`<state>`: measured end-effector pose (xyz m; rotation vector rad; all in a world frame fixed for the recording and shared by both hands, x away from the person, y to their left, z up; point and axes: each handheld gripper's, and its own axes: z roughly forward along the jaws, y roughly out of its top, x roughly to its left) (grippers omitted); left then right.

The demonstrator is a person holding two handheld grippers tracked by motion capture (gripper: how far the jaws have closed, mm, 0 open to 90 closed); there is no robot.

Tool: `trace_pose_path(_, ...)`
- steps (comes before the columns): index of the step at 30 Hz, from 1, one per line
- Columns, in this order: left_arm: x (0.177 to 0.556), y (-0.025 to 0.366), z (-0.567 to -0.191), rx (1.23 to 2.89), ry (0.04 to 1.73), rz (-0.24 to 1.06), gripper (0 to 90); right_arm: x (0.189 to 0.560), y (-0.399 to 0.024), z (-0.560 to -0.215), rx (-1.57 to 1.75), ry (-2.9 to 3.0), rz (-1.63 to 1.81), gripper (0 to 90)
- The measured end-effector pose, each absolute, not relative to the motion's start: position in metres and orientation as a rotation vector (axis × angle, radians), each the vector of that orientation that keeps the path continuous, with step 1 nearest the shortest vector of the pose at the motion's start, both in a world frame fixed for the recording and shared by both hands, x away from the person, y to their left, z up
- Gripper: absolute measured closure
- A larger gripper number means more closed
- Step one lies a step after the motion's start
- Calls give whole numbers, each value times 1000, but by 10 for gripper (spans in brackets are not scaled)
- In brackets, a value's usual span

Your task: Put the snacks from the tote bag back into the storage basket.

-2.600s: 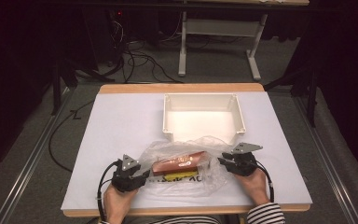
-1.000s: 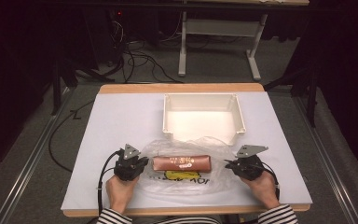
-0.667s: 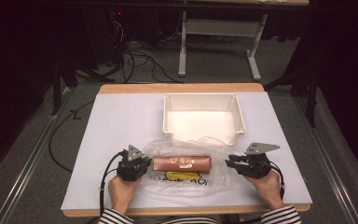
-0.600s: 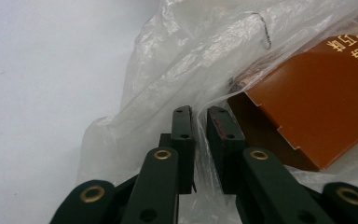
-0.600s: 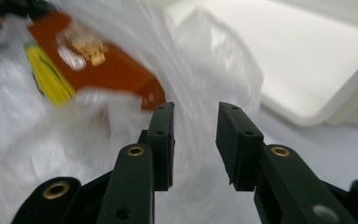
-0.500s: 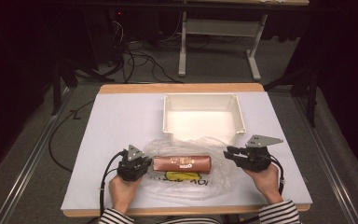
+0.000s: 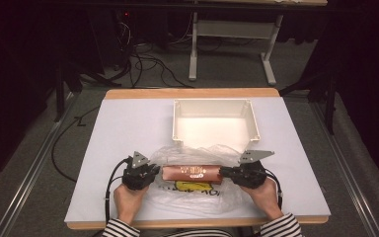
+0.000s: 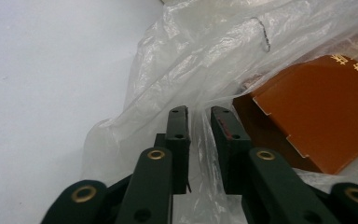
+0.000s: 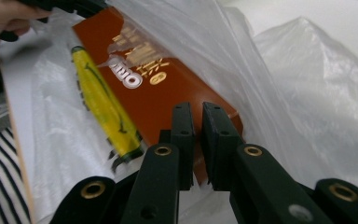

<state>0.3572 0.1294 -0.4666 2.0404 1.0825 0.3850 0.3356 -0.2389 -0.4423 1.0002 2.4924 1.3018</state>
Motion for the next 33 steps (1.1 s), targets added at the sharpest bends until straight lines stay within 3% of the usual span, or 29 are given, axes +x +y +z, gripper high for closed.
trace_pose_path(4, 359, 127, -467, 2035, 1088, 383, 722, 327, -250, -450, 1020, 2512, 1265, 819)
trace_pose_path(13, 361, 140, -464, 2036, 1089, 391, 796, 330, -260, -466, 1045, 2518, 1015, 840)
trace_pose_path(18, 363, 142, -470, 2104, 1068, 434, 765, 330, -280, -474, 1112, 2474, 1020, 881)
trace_pose_path(20, 359, 145, -469, 2086, 1088, 448, 715, 329, -276, -472, 1091, 2473, 973, 877)
trace_pose_path(24, 352, 148, -454, 2022, 1117, 504, 590, 326, -268, -464, 1038, 2473, 1004, 787)
trace_pose_path(28, 348, 139, -433, 2027, 1030, 536, 557, 322, -261, -437, 978, 2358, 1183, 760)
trace_pose_path(33, 363, 134, -432, 2025, 1042, 503, 534, 340, -244, -443, 988, 2389, 1115, 650)
